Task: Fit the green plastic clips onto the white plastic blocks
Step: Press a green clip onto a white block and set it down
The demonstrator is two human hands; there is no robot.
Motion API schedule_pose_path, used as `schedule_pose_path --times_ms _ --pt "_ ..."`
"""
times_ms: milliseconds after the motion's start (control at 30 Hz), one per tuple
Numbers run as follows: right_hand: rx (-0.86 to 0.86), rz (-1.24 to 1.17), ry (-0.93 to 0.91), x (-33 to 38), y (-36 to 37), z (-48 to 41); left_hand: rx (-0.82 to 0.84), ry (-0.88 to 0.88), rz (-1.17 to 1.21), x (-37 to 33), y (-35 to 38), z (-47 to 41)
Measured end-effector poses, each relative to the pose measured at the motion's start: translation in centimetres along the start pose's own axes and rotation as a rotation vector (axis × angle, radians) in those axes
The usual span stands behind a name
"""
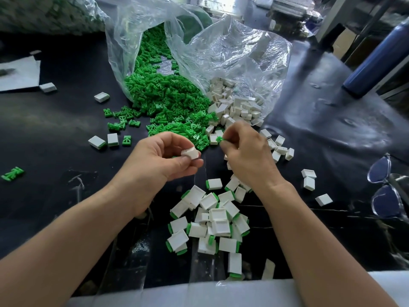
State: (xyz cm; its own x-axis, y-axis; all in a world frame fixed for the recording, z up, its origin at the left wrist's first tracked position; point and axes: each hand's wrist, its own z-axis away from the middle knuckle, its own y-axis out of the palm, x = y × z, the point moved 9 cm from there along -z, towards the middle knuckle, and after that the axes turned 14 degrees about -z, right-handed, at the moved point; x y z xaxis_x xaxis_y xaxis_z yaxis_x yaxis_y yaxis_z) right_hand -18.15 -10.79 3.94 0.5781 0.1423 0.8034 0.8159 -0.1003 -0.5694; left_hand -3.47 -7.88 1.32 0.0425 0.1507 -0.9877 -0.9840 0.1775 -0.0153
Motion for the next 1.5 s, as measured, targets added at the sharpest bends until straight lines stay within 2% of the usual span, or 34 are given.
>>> schedule_pose_path --times_ms 233,367,700,1233,1500 --pt "0.105 -0.351 -0.09 2.1 0.9 1.0 0.036 -0.003 0.032 0.0 0.5 0.0" --pt "0.136 -0.413 -0.1 2.5 1.3 1.2 0.024 0.011 0.016 0.0 0.3 -0.1" --pt "0.207 -0.405 -0.115 3.1 1.7 1.4 0.022 0.028 0.011 0.1 0.2 -0.1" --pt "0.213 -0.409 -0.116 3.4 1.6 1.6 0.012 0.033 0.011 -0.2 0.2 0.0" --pt "0.314 -0.318 -0.065 3.1 2.3 1.8 0.001 0.119 -0.221 -0.5 0.3 0.2"
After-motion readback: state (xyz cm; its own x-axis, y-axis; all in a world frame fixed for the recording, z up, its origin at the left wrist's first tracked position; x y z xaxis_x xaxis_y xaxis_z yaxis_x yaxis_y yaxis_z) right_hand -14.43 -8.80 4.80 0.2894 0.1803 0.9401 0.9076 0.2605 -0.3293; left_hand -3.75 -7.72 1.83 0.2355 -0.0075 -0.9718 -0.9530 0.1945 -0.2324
